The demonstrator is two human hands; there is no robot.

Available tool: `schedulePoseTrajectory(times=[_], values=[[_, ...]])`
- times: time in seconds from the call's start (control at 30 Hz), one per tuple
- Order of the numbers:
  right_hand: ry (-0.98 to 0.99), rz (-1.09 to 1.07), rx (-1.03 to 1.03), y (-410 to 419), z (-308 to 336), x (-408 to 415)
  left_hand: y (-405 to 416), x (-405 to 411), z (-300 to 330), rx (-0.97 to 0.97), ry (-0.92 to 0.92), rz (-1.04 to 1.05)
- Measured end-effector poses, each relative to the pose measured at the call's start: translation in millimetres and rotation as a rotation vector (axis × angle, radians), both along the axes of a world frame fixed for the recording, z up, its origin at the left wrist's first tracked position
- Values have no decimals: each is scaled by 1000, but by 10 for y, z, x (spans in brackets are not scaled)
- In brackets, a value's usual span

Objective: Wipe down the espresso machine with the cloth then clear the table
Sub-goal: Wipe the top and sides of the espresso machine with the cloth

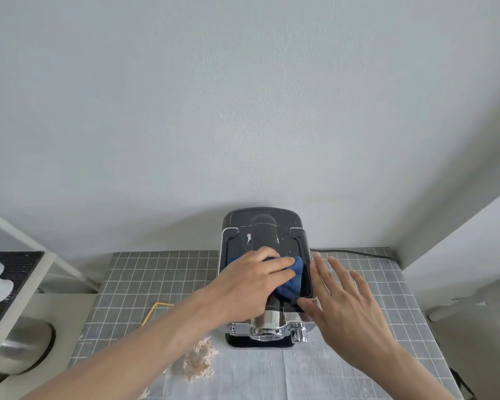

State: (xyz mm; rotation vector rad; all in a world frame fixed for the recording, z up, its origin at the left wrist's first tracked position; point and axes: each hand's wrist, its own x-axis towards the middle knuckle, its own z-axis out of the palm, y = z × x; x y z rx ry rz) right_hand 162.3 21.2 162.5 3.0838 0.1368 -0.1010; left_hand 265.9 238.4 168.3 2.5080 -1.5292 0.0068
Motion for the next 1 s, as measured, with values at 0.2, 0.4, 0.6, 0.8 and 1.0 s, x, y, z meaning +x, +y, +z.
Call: schedulePoseTrajectory(times=[0.2,0.4,0.6,0.8,1.0], values=[[7,-5,-15,2,-3,8,-238,519,54,13,-152,143],[-8,-2,-12,3,-15,20,-127,241,-18,-54,18,120],[-6,27,-12,-39,-41,27,-27,-326,-11,-114,131,8],[-30,14,14,-41,-21,42,-211,154,-139,-87,36,66],[-31,10,-10,-44,-12,28,-333,456,-130,-101,-3,220]])
